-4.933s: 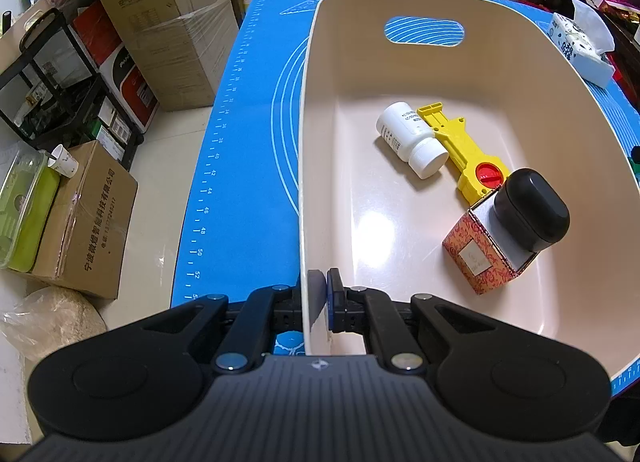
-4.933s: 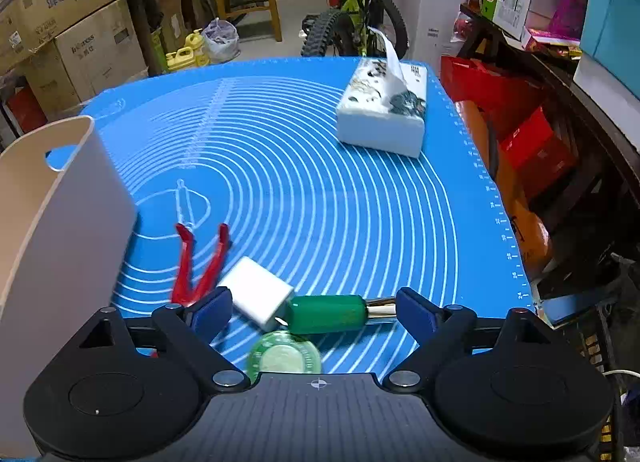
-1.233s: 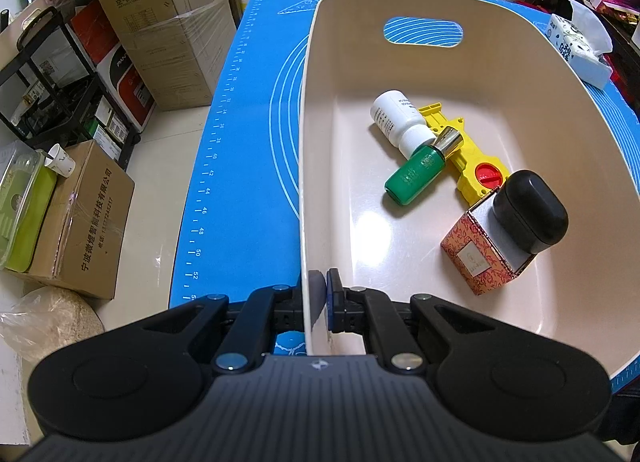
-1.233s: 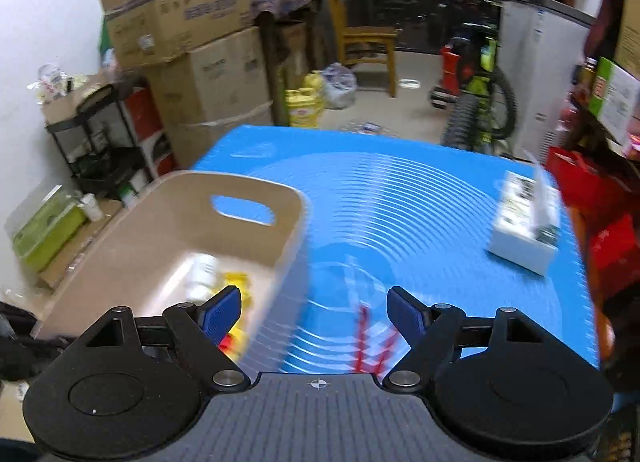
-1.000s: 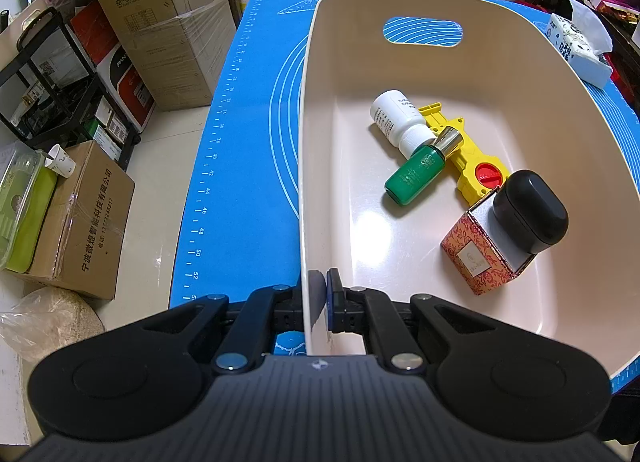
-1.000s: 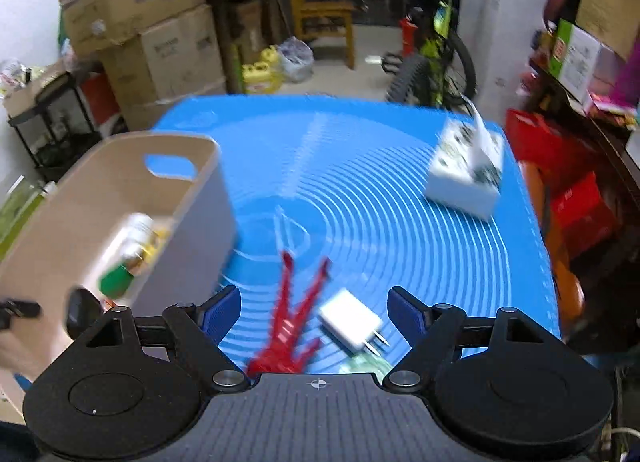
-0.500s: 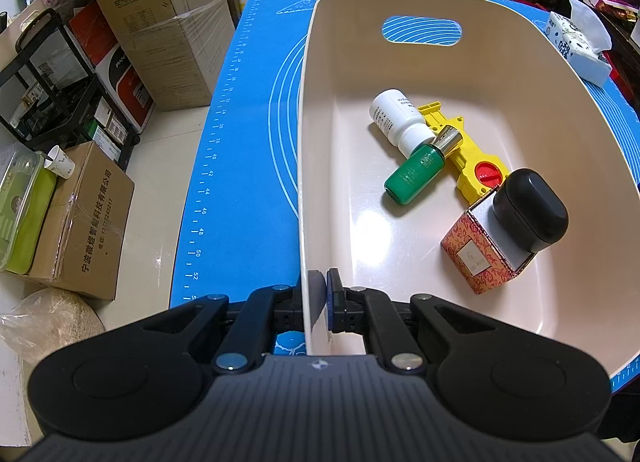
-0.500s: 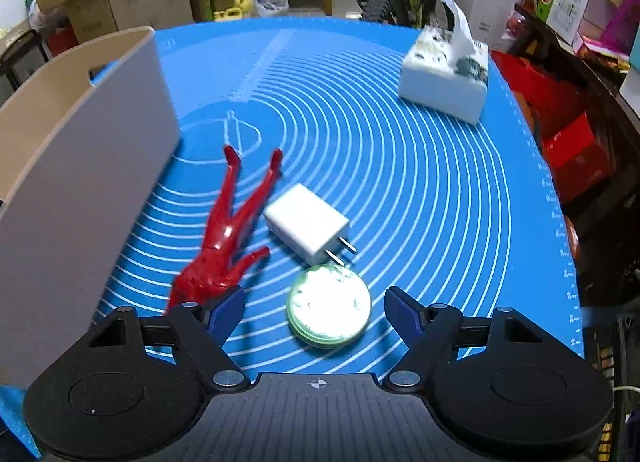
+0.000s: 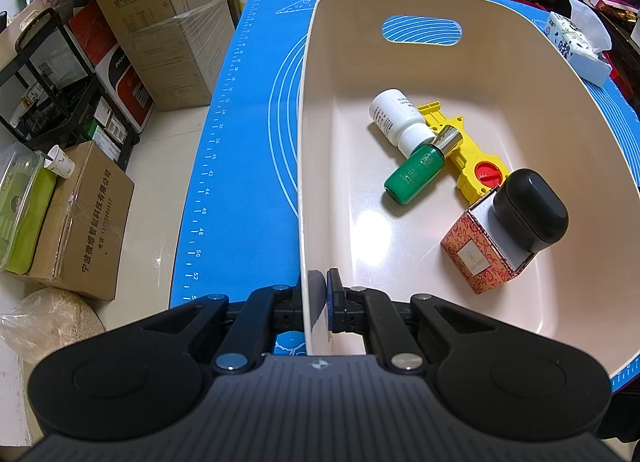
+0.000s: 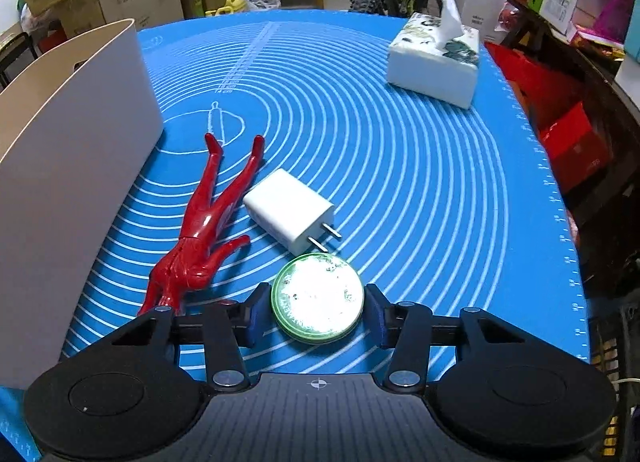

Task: Organize rigid objects
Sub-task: 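Grasp the green round ointment tin with the right tool, then carry the green ointment tin into the basket with the right tool and release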

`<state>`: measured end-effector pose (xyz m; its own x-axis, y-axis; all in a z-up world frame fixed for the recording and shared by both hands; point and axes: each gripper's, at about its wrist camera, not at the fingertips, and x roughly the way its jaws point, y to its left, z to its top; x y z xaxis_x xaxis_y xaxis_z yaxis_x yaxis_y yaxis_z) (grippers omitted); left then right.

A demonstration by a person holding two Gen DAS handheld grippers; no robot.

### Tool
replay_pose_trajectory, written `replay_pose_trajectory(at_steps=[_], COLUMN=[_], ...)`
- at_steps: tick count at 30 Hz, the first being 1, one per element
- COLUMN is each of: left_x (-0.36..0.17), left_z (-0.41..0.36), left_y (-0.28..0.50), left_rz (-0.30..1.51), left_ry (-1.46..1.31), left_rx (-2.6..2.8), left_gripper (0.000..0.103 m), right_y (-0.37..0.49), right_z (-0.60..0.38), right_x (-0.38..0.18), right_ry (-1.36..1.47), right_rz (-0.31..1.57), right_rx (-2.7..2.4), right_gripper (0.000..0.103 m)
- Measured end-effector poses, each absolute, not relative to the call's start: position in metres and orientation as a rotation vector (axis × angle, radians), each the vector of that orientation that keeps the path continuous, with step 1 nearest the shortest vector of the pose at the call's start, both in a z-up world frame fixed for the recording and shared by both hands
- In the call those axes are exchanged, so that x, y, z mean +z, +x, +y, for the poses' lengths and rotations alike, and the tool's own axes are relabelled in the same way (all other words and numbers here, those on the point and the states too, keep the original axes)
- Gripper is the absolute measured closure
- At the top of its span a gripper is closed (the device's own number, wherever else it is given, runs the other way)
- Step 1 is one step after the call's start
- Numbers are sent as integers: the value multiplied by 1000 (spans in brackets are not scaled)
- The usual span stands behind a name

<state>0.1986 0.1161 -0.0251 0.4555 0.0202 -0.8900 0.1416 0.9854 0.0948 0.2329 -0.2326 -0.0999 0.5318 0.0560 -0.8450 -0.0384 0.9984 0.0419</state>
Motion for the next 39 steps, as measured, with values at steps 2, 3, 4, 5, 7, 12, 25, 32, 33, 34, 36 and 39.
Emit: replay_pose_trajectory(at_steps=[2, 3, 4, 5, 7, 12, 25, 32, 33, 34, 36, 39], left_x=[-25, -25, -25, -25, -25, -25, -25, -25, -25, -25, -25, -25], left_z=[116, 116, 116, 116, 115, 116, 116, 118, 118, 118, 118, 118], left_y=[199, 199, 198, 199, 198, 199, 199, 199, 199, 199, 199, 199], left_rz=[1097, 1097, 1097, 1097, 1097, 1097, 1098, 1099, 1099, 1099, 1099, 1099], left_ry=[164, 164, 163, 162, 164, 163, 161, 159, 160, 159, 160, 160], left_rx=[-75, -76, -76, -76, -76, -76, -79, -82, -83, -82, -82, -82], left_gripper=[94, 94, 94, 94, 94, 94, 94, 94, 94, 94, 94, 94], right_y=[229, 228, 226, 224, 221, 220, 249, 273, 274, 275, 278, 283], right_z=[-233, -232, -232, -232, -231, -224, -142, -77, -68, -59, -45, -28], right_x=[-96, -94, -91, -87, -77, -43, 33, 36, 35, 33, 28, 16], right_ry=[11, 9, 5, 4, 5, 0, -77, -171, -197, -218, -238, -255], right_rz=[995, 987, 978, 966, 944, 863, 688, 681, 682, 686, 705, 750], right_rx=[54, 53, 51, 49, 50, 70, 263, 376, 389, 399, 421, 442], right_gripper=[49, 49, 49, 49, 49, 49, 49, 49, 49, 49, 49, 49])
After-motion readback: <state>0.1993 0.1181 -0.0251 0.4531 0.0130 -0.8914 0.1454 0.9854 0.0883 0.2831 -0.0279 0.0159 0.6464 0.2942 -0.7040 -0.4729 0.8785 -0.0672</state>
